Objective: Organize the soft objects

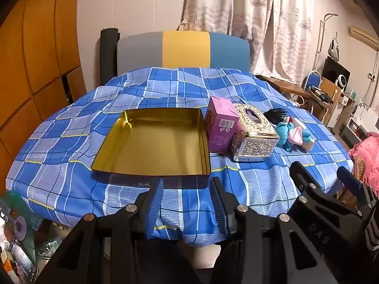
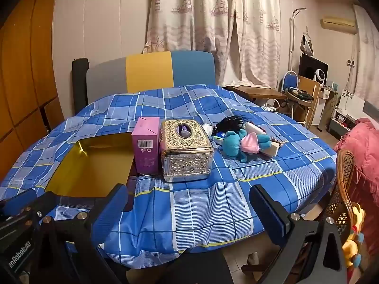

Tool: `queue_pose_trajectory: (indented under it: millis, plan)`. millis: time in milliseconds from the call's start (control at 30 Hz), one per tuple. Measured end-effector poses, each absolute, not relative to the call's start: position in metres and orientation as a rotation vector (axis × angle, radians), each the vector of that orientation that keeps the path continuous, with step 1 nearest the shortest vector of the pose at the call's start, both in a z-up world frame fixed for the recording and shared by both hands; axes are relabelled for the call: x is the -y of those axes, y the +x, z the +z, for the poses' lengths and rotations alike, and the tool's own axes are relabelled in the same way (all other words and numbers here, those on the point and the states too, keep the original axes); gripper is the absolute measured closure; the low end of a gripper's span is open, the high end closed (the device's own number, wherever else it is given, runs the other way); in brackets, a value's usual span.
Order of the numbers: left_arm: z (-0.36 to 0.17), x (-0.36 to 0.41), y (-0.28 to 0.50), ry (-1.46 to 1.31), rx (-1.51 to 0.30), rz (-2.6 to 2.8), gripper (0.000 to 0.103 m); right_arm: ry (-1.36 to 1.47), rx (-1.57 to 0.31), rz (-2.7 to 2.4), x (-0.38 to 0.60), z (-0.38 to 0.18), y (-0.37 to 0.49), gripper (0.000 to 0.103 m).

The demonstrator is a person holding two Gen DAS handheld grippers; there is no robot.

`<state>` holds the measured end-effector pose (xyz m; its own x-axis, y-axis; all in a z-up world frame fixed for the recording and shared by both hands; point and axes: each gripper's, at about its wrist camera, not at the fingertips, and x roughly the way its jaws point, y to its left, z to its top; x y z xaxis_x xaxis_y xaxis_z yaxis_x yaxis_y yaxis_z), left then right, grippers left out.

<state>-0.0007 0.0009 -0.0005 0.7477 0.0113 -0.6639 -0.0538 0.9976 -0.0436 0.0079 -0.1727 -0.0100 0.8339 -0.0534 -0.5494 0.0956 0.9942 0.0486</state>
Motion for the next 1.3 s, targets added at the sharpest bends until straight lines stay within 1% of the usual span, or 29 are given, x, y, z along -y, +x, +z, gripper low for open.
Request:
queue_pose_trajectory:
  millis: [300, 1300]
  plan:
    - [-0.010, 0.000, 0.002, -0.066, -0.739, 0.058, 0.062, 0.049, -0.602, -0.076, 0.173, -0.013, 0.009, 0.000]
    - [-0.003, -0.002, 0.002, -0.041, -0.746, 0.085, 0.062, 0.052, -0.620, -0.051, 0.172, -0.017, 0.011, 0.000]
